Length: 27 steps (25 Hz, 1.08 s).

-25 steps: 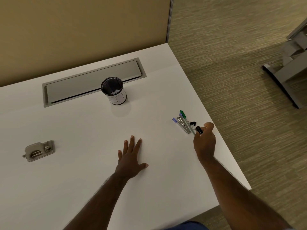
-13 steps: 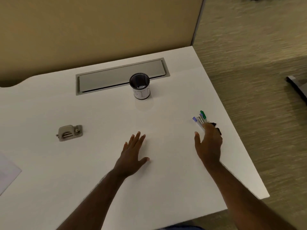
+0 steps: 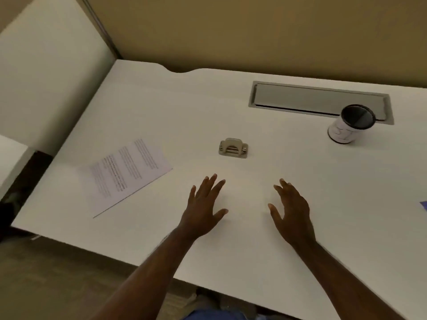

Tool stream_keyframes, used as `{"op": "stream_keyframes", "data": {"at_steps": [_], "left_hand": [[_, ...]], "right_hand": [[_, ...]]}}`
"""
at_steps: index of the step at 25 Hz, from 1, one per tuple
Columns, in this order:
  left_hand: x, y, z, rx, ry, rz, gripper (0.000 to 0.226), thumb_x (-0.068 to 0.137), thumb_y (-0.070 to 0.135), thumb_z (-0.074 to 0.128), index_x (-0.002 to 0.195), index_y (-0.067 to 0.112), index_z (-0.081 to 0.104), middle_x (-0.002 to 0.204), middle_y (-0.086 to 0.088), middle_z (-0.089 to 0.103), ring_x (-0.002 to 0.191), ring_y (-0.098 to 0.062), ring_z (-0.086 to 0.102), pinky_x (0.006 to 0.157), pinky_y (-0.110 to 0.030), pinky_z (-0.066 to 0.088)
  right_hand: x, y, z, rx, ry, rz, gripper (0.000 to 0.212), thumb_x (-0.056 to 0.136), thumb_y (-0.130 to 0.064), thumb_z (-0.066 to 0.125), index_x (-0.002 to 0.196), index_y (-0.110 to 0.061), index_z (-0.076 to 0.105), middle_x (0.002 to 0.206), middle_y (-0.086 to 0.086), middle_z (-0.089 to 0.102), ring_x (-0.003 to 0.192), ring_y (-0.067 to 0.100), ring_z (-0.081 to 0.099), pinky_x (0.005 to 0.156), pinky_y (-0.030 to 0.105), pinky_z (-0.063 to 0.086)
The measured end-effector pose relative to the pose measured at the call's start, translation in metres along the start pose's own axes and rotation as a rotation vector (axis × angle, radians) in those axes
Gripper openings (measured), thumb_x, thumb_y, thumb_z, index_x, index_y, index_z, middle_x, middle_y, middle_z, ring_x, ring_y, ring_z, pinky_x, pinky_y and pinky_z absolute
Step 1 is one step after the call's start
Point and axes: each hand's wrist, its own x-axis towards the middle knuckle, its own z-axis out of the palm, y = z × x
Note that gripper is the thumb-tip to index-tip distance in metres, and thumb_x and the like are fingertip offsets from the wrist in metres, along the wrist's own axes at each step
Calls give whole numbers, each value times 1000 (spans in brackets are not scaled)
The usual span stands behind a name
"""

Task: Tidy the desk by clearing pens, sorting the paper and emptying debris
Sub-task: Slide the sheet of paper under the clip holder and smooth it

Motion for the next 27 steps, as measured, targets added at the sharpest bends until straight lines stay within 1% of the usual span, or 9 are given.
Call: {"op": "stream_keyframes", "data": {"at_steps": [3,7,9,10,12,13,17,22,27], "left_hand": [[-20,-73,-29,-13,66,-103,76,90,44,56,150,33,10,161,8,-2,148,-14,-7,118,-46,2],[-42,-170,-69,1,174,-241,71,86,44,63,146,28,29,160,1,14,148,-23,9,115,-52,16],[-49,-215,-85,30,192,-329,71,83,44,66,144,25,34,158,-3,20,147,-26,15,113,-55,25],[-52,-235,-92,40,190,-380,72,83,44,66,144,24,35,158,-4,21,146,-27,15,112,-56,27],[-55,-267,-102,50,184,-486,73,83,44,67,144,21,35,158,-6,20,147,-30,13,112,-58,25],[-55,-278,-104,35,181,-541,73,83,45,66,144,21,35,158,-6,20,147,-31,11,113,-58,23],[-47,-302,-107,-156,208,-748,78,82,51,64,146,21,31,160,-5,14,147,-33,3,112,-62,16],[-37,-313,-103,-191,194,-779,90,80,54,64,150,22,18,161,-7,-5,146,-37,-8,111,-65,9],[-29,-316,-99,-266,173,-784,102,75,58,67,152,28,6,159,-4,-20,145,-36,-16,111,-66,2]], "right_hand": [[19,-67,39,0,-57,-54,53,88,-43,39,136,-20,41,150,1,35,138,19,29,106,39,31],[59,-149,85,-16,-144,-140,52,87,-43,41,134,-20,43,148,3,39,136,21,34,104,40,32],[82,-185,106,-25,-175,-163,51,87,-40,46,133,-19,44,146,4,42,135,23,37,104,42,33],[93,-202,116,-22,-195,-155,51,87,-38,51,133,-18,45,145,4,42,135,24,37,104,44,32],[112,-235,135,-24,-252,-110,54,87,-35,58,135,-15,44,146,6,40,137,24,34,107,46,29],[119,-248,142,-39,-275,-88,55,87,-35,58,136,-14,42,147,6,39,138,24,31,108,46,27],[140,-285,167,-114,-318,-68,58,88,-38,56,136,-10,39,147,10,36,139,25,28,107,48,26],[149,-306,186,-177,-338,-40,62,88,-41,52,138,-8,34,148,11,32,138,27,25,107,47,26],[157,-319,194,-213,-299,15,60,84,-46,56,129,-9,40,137,9,40,124,28,38,97,46,33]]}}
